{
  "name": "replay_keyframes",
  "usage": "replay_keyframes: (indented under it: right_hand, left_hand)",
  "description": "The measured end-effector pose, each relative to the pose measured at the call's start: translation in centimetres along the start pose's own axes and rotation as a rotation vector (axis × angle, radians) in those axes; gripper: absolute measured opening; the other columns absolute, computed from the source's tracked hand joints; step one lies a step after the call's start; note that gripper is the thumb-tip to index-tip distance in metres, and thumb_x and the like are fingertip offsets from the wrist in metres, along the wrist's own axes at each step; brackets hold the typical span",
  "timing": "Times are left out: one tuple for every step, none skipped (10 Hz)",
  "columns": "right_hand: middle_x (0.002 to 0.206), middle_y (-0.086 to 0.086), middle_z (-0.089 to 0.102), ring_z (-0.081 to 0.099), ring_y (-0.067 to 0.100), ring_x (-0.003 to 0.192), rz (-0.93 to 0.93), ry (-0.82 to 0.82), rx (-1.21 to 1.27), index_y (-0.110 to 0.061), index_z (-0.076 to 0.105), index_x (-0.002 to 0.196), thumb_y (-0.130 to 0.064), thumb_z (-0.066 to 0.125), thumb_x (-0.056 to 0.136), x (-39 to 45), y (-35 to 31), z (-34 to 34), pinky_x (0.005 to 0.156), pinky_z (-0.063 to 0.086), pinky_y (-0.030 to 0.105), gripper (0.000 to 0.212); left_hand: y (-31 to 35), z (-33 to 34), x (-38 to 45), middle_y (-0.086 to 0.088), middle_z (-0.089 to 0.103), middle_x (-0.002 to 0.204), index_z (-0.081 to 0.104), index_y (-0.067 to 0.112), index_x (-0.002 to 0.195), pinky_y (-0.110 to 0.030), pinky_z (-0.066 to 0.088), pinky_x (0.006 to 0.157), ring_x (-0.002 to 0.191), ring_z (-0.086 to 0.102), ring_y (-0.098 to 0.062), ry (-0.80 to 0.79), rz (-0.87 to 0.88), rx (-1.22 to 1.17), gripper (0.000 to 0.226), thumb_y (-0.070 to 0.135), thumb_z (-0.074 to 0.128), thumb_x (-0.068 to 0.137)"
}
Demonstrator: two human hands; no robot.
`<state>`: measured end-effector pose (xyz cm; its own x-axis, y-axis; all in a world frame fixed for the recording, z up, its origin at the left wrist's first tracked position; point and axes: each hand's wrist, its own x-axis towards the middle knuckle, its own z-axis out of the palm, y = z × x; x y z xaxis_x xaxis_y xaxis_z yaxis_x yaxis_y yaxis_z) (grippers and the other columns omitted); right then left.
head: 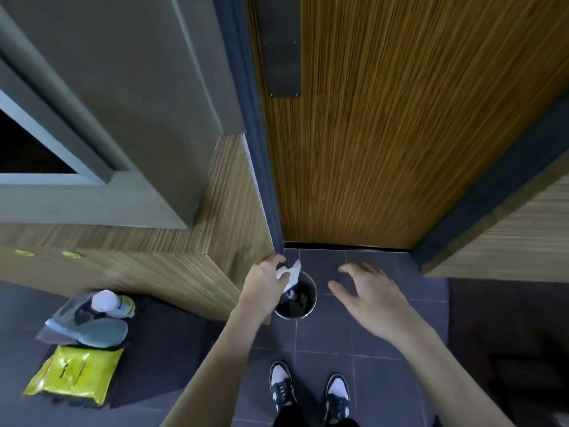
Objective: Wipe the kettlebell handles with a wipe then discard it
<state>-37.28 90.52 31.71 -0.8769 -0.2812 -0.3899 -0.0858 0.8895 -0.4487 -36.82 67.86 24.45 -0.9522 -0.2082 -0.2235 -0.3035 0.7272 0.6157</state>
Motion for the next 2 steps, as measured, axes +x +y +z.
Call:
replay_keyframes:
  right_hand:
    - [0.144, -0.007, 0.054, 0.047, 0.020, 0.135, 0.032, 0.023, 0.020, -0.029, 0.050, 0.143, -0.061, 0.043, 0.101, 0.3, 0.4, 0.0, 0.110, 0.042, 0.043, 0.053]
    - [0.144, -0.006, 0.054, 0.047, 0.021, 0.136, 0.043, 0.045, 0.015, -0.029, 0.051, 0.143, -0.061, 0.043, 0.101, 0.2, 0.8, 0.1, 0.110, 0.042, 0.044, 0.054]
  left_hand:
    - [-0.6, -0.5, 1.1, 0.002, 0.073, 0.120, 0.066, 0.016, 0.130, -0.029, 0.054, 0.087, 0.105, 0.070, -0.020, -0.008, 0.019, 0.003, 0.031, 0.024, 0.064, 0.100]
    - [-1.6, -1.0, 0.6, 0.002, 0.072, 0.121, 0.067, 0.015, 0.129, -0.028, 0.052, 0.094, 0.109, 0.069, -0.017, 0.054, 0.032, -0.014, 0.029, 0.022, 0.066, 0.100]
